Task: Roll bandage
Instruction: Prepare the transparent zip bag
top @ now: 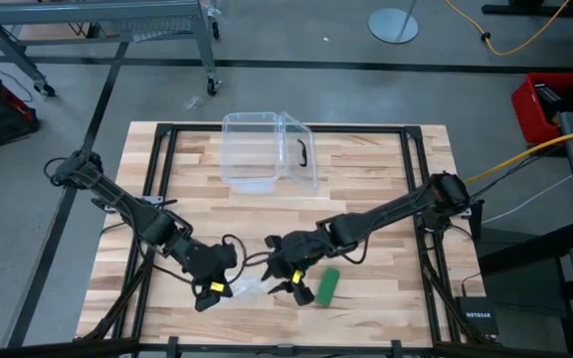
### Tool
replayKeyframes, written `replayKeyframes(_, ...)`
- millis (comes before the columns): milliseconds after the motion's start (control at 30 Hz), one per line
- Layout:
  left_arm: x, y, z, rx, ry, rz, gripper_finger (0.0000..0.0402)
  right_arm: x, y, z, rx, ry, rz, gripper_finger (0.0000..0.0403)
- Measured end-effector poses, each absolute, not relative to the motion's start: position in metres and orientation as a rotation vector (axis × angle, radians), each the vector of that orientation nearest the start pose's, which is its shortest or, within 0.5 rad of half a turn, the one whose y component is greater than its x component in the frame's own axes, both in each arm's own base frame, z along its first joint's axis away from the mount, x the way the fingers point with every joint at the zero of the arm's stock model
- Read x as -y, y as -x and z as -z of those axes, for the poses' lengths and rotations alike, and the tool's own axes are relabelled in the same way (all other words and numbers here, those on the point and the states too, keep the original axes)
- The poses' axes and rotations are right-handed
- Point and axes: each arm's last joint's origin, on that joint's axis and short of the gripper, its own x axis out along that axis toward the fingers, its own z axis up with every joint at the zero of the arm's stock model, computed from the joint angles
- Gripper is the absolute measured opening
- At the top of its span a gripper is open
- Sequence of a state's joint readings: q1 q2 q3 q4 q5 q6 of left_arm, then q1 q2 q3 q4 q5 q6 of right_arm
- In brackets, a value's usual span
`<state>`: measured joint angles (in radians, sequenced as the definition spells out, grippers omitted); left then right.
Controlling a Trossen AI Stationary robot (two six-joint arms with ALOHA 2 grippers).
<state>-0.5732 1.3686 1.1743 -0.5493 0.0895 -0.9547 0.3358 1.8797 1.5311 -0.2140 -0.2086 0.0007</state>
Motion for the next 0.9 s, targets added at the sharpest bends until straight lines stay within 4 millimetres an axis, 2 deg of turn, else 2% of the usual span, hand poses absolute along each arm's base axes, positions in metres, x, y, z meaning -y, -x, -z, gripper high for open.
replayKeyframes(233,0.161,-0.244,-0.308,-0.954,0.704,0.234,0.0000,-0.157,-0.406,-0.304,-0.499,0.228,-0.408,0.0170)
replayKeyframes(533,0.162,-0.246,-0.308,-0.936,0.699,0.250,0.0000,-0.157,-0.410,-0.304,-0.476,0.256,-0.392,0.0169)
replayKeyframes(700,0.160,-0.248,-0.308,-0.929,0.695,0.246,0.0000,-0.159,-0.413,-0.301,-0.463,0.245,-0.428,0.0141)
replayKeyframes(900,0.156,-0.250,-0.308,-0.918,0.684,0.241,0.0000,-0.161,-0.415,-0.306,-0.405,0.236,-0.428,0.0096)
